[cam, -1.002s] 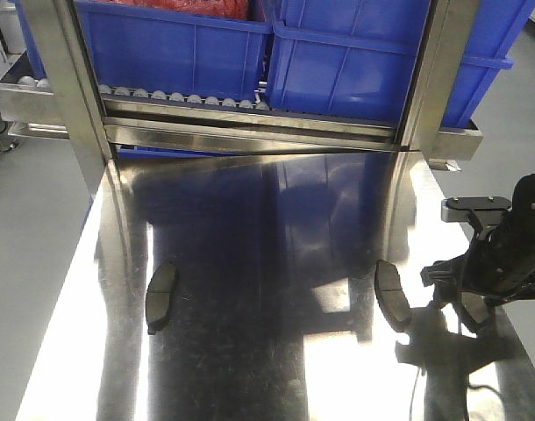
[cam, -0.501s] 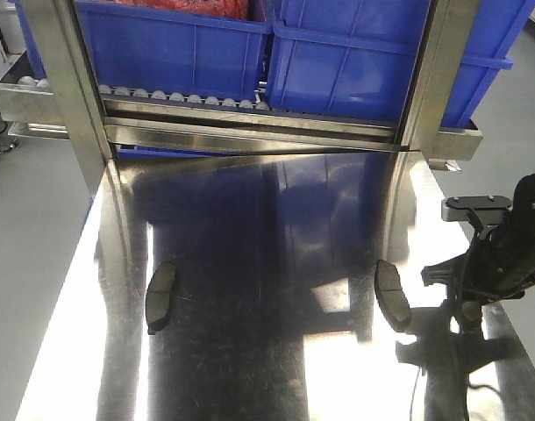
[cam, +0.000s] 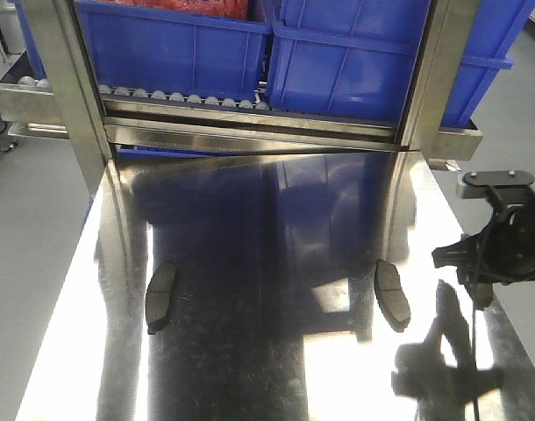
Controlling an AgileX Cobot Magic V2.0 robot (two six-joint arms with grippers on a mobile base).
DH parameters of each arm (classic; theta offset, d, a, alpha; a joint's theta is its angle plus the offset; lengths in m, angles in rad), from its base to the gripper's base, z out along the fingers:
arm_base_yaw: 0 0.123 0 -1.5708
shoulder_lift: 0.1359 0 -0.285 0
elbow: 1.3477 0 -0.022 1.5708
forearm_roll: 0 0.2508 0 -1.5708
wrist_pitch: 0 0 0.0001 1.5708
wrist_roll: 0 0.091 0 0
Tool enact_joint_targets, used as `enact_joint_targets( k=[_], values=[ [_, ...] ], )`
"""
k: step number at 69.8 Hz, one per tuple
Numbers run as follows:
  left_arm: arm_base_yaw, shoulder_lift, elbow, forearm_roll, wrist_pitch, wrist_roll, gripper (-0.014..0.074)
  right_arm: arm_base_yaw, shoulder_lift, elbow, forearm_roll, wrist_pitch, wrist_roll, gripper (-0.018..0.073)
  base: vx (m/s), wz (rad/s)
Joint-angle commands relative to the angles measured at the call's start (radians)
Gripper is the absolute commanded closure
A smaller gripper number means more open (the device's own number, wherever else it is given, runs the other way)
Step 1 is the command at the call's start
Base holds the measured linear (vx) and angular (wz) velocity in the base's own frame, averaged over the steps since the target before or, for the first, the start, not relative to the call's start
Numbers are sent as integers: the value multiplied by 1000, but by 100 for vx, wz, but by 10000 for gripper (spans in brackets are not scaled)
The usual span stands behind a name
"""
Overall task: Move and align brake pads A on conveyor
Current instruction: 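Lift the gripped brake pad with the right gripper off the table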
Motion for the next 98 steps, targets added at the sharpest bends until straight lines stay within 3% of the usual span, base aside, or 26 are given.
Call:
enact_joint_targets(
  k=[1, 22, 63, 98],
  values=[
    [-3, 2, -30, -19, -95, -8, 492, -6, -134, 34, 0, -84, -9, 566, 0, 0],
    [-3, 2, -30, -19, -95, -8, 492, -6, -527, 258, 33, -260, -7, 563, 0, 0],
    [-3, 2, -30, -19, -95, -8, 492, -6, -1203, 597, 29, -281, -9, 563, 0, 0],
    [-3, 2, -30, -19, -95, -8, 492, -6, -1258, 615, 29, -299, -8, 563, 0, 0]
  ],
)
